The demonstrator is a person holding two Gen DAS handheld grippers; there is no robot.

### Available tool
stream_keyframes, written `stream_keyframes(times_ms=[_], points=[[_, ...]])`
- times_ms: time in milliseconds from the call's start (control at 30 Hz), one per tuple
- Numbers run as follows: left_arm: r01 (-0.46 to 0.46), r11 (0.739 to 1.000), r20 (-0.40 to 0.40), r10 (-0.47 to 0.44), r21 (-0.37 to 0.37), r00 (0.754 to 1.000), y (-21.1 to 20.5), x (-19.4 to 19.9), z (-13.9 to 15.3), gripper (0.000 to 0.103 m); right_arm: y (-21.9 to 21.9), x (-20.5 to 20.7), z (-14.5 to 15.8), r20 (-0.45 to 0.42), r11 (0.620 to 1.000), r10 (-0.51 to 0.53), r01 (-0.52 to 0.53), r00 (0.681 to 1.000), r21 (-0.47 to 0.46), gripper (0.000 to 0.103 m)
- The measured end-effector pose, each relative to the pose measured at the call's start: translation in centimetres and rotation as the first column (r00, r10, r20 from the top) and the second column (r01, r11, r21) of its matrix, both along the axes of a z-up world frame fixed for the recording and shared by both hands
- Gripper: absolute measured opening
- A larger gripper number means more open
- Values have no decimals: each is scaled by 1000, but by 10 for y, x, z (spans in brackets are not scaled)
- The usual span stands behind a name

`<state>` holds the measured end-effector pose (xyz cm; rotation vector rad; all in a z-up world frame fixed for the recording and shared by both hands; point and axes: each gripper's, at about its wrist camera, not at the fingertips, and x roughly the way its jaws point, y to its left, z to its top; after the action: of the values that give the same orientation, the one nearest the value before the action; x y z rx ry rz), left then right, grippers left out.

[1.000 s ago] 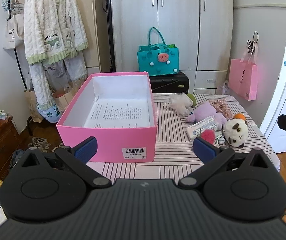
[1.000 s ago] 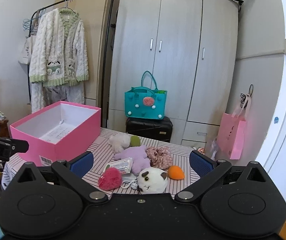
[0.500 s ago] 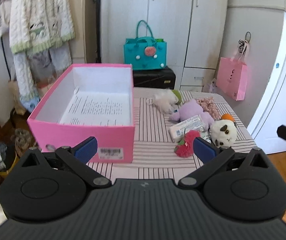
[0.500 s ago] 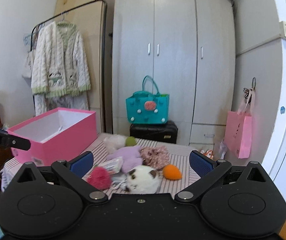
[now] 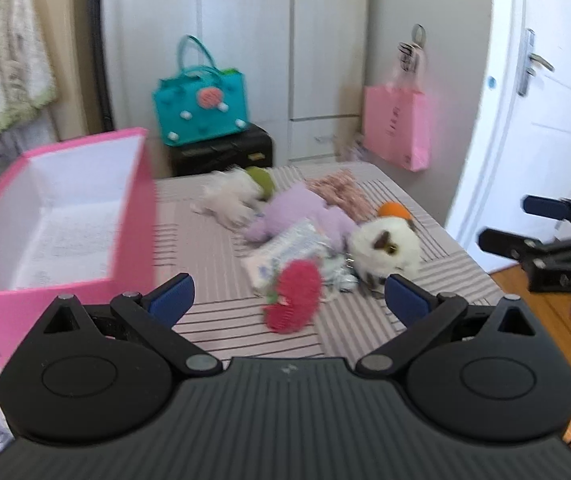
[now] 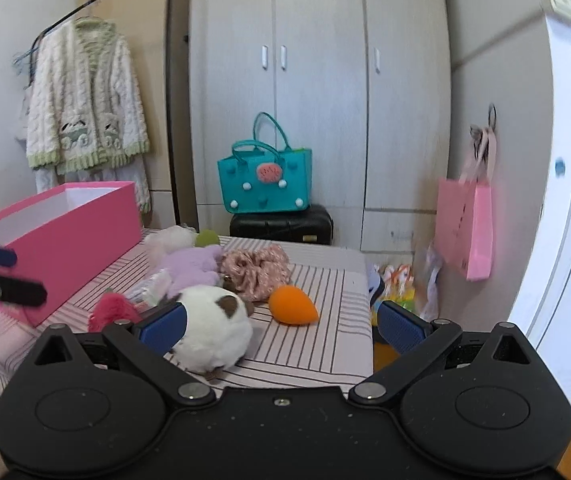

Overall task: Organize soft objects
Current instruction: 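Grasp the pink pompom with the left gripper while the right gripper grasps the orange sponge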

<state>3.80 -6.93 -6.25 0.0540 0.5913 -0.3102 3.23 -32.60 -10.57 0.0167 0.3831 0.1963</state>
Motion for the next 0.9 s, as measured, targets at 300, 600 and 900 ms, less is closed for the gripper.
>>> stream_keyframes(times_ms=[300,600,900], points=[[-5,999,-3,5,48,1000,-23,32,-33,100,-21,47,-24,-116,995,4,7,993,100,85],[-33,995,0,33,99,999,-29,48,-60,88,-21,92,-48,-174,992,84,-65,981,108,67],[-16,999,-50,18,48,999,-23,64,-68,58,-12,130,-56,-224,983,174,-156,959,96,61]])
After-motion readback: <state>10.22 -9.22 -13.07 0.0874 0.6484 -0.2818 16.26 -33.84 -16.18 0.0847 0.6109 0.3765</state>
